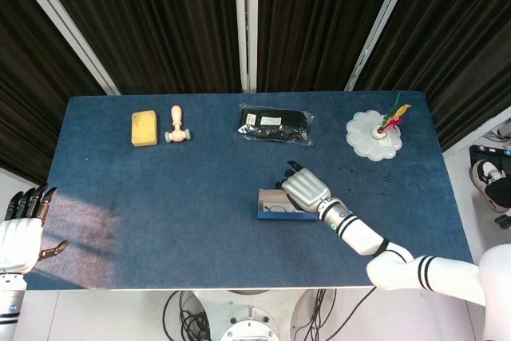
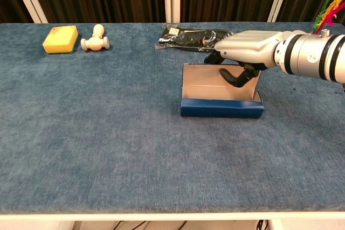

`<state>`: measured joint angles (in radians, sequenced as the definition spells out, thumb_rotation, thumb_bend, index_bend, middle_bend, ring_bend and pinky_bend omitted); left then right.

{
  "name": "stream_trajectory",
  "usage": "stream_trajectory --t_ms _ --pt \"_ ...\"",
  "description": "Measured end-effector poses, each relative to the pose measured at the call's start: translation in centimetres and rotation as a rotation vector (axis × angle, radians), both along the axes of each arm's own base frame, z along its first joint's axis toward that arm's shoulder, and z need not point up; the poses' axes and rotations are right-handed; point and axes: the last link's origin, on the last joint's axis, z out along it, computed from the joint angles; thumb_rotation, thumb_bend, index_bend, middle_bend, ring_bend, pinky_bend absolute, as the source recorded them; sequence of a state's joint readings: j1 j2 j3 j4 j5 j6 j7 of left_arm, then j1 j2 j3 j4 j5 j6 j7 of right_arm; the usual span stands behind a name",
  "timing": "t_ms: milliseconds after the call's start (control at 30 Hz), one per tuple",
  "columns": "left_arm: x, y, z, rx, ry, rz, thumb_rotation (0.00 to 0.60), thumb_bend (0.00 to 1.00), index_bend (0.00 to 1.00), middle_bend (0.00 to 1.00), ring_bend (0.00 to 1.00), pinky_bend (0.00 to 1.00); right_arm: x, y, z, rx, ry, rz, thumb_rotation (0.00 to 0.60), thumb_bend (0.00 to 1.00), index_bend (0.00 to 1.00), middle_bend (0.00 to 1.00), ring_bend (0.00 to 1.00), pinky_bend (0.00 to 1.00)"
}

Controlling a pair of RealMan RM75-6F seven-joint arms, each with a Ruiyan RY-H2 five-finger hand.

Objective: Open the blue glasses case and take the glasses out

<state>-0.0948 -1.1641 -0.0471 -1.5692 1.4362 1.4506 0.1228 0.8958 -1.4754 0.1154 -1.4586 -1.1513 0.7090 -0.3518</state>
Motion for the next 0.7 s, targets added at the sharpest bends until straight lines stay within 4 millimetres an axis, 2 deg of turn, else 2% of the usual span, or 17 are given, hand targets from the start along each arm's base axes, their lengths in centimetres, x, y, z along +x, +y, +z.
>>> stream_trajectory --t_ms 100,200,267,300,333,433,500,700 --pt "0.1 0.1 -0.1 -0.003 0.002 -0.005 0.6 0.03 0.08 0.02 0.0 0.0 0.2 -0.6 -0.3 0.006 0.016 -0.021 0.6 0.68 0.43 0.47 0.24 0.1" --pt "0.2 0.0 0.0 0.0 0.002 -0.004 0.6 0.03 0.09 0.02 0.0 0.0 0.3 -1.1 -1.0 0.006 0.044 -0.031 0.6 0.61 0.39 0.44 0.22 0.08" --pt "0.2 0.0 0.0 -0.001 0.004 -0.003 0.6 0.03 0.08 0.02 0.0 0.0 0.2 -1.5 -1.6 0.001 0.067 -0.036 0.6 0.52 0.26 0.36 0.16 0.04" --pt "0.2 0.0 0.0 -0.001 0.004 -0.004 0.6 0.03 0.08 0.02 0.0 0.0 0.1 -1.7 -1.8 -0.004 0.077 -0.037 0.6 0.45 0.13 0.26 0.09 0.01" --pt "0.2 0.0 0.1 -0.001 0.005 -0.004 0.6 0.03 0.08 0.02 0.0 0.0 0.0 -1.8 -2.0 -0.01 0.085 -0.037 0.6 0.39 0.05 0.18 0.04 0.0" --pt "0.3 -0.1 0.1 0.003 0.004 -0.006 0.6 0.03 0.09 0.02 0.0 0.0 0.3 -1.8 -2.2 -0.035 0.083 -0.029 0.6 0.33 0.0 0.05 0.0 0.0" --pt "0.3 -0.1 0.2 0.004 0.004 -0.005 0.6 0.03 0.08 0.02 0.0 0.0 0.8 -1.6 -2.0 -0.045 0.055 -0.023 0.6 0.33 0.0 0.05 0.0 0.0" --pt "0.5 -0.1 0.2 0.005 0.007 -0.007 0.6 0.03 0.08 0.02 0.0 0.0 2.7 0.7 -0.8 -0.008 -0.056 0.04 0.6 0.33 0.0 0.13 0.0 0.0"
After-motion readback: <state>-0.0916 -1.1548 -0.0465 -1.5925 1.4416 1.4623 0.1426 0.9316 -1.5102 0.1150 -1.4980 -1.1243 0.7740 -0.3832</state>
